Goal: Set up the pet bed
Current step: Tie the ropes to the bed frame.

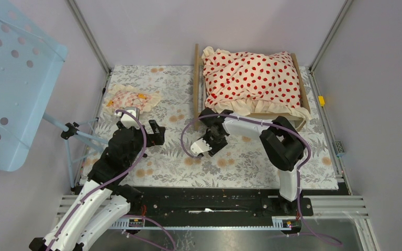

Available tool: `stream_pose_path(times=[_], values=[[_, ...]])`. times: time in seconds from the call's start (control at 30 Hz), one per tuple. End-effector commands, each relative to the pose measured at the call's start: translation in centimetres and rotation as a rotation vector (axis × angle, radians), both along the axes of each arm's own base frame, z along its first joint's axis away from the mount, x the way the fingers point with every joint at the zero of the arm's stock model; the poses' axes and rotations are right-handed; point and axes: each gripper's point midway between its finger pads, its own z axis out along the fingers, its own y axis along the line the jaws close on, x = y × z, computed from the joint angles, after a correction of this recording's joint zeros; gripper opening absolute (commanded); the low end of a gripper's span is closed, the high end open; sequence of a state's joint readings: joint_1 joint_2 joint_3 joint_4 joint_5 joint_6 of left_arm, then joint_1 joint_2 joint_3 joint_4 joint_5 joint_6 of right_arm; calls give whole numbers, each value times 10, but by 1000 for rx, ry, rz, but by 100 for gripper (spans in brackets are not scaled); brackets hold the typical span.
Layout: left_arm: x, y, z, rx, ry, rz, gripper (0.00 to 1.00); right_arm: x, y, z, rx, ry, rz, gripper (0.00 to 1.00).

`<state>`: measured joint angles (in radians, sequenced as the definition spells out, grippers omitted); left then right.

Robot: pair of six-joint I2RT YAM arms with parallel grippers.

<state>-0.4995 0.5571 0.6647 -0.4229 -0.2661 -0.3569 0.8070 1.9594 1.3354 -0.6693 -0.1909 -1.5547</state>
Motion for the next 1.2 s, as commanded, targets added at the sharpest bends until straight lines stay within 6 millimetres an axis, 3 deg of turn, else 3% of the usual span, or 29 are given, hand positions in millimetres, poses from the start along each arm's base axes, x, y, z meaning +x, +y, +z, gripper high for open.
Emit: stream_pose_path(times=[0.0, 0.2, 0.57, 0.8, 0.93, 1.17], values=[[2, -1, 8, -17, -30, -2, 99, 8, -8, -3, -51, 6, 12, 52], [3, -1, 7, -14, -27, 0, 99, 9, -8, -9, -77, 37, 22, 45], [3, -1, 6, -12, -25, 3, 99, -5, -5, -16, -95, 116, 39, 42], [3, 0, 7, -11, -28, 5, 99, -13, -1, -18, -79, 151, 31, 18], [3, 1, 7, -11, -29, 8, 99, -12, 12, -10, 12, 155, -1, 0], [1, -4, 20, -46, -99, -24, 99, -7, 36, 29, 332, 194, -176, 0]])
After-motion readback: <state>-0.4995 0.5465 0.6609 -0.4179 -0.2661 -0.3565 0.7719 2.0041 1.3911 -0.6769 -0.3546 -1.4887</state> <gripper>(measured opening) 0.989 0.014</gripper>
